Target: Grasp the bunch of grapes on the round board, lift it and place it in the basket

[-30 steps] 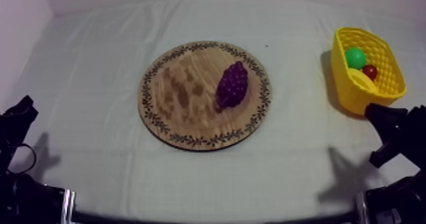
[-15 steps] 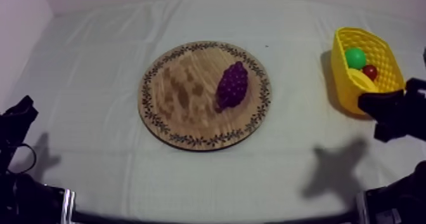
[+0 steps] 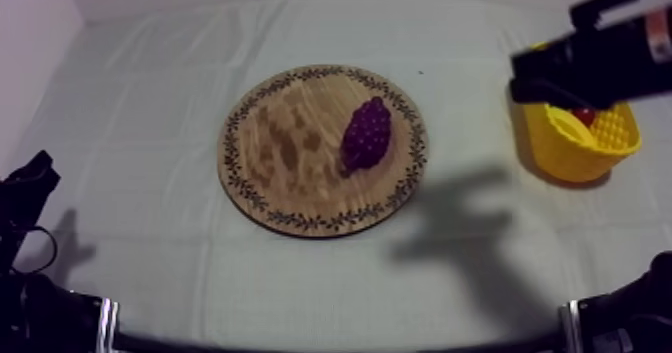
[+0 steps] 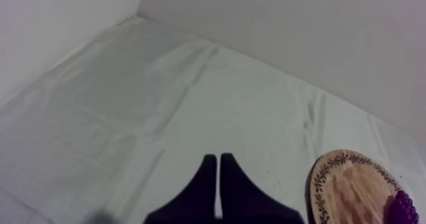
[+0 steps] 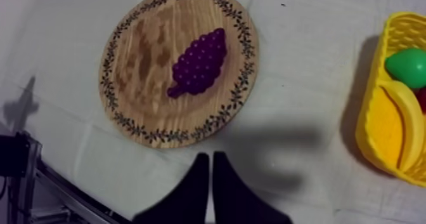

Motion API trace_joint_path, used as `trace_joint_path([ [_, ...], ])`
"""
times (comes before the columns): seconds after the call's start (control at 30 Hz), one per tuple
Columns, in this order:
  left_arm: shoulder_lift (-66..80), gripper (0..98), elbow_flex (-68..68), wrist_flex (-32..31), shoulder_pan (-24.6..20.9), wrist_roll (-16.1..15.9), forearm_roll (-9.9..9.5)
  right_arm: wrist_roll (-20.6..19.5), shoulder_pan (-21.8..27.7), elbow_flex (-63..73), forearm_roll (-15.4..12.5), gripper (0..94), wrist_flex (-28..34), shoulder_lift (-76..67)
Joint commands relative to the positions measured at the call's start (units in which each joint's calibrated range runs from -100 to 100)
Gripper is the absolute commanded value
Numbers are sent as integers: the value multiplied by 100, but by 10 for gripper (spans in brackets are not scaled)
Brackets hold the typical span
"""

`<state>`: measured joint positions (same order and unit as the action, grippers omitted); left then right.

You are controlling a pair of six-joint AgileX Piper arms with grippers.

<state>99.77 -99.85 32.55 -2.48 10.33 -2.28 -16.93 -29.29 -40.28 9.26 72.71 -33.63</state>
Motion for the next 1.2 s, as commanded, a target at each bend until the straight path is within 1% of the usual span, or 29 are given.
trace_joint_path([
  [0.0,-3,0,-4,3,-1,0,1,-32,39,1152,-50,5,303,1252],
  [0.23,-3,0,-4,3,-1,0,1,-152,133,2659,-119,5,1003,2927],
  [0.47,-3,0,-4,3,-1,0,1,-675,198,4105,-219,4,1914,4191],
  [0.67,-3,0,-4,3,-1,0,1,-1007,331,5010,-334,4,2257,4821],
  [0.77,-3,0,-4,3,-1,0,1,-975,421,5181,-485,4,2317,4993],
  [0.87,-3,0,-4,3,-1,0,1,-796,488,5226,-639,4,2311,5076],
  [1.03,-3,0,-4,3,-1,0,1,-636,548,5216,-729,7,2262,5117],
  [1.07,-3,0,-4,3,-1,0,1,-621,557,5205,-745,30,2264,5115],
  [1.17,-3,0,-4,3,-1,0,1,-595,587,5164,-842,180,2337,5100],
])
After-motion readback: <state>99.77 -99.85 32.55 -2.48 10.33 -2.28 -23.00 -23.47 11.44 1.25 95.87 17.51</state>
